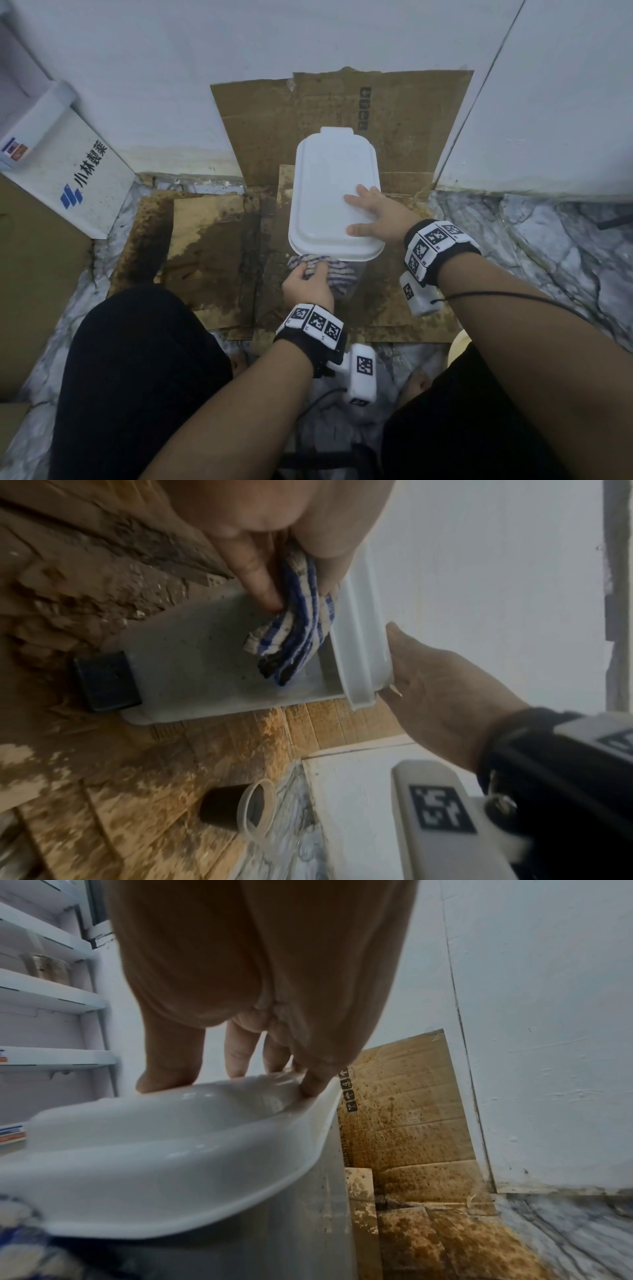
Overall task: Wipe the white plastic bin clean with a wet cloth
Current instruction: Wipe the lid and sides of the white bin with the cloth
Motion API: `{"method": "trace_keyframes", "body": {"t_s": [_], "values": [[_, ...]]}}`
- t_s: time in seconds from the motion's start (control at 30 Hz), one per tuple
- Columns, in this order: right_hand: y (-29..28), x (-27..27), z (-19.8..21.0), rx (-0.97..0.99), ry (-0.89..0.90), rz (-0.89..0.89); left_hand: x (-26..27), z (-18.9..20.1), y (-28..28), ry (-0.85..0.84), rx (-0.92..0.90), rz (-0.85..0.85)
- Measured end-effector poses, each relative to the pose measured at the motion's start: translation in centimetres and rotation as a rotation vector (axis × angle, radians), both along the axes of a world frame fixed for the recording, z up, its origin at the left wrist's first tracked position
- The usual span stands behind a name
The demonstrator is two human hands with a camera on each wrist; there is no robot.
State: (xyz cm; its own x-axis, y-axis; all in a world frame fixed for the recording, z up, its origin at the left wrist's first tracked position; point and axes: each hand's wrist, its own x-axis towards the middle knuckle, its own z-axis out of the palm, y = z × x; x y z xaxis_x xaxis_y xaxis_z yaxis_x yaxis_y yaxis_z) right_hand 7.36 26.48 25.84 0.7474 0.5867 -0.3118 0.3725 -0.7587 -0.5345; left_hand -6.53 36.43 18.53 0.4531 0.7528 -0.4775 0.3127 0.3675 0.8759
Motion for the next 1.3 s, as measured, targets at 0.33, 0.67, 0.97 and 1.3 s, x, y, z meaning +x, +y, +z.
{"method": "trace_keyframes", "body": {"t_s": [0.33,0.67,0.97,1.3], "values": [[0.1,-0.5,-0.2,0.007,-0.009,-0.010,0.5,0.5,5.1,-0.113,0.004,0.089],[-0.1,-0.5,-0.8,0.166,0.067,-0.131,4.4,7.4,13.8,-0.330,0.180,-0.311],[-0.6,-0.3,-1.2,0.328,0.150,-0.235,8.3,8.6,13.8,-0.171,0.176,-1.075],[-1.1,-0.1,-2.1,0.413,0.135,-0.272,11.8,6.9,12.7,0.317,0.930,-1.429]]}}
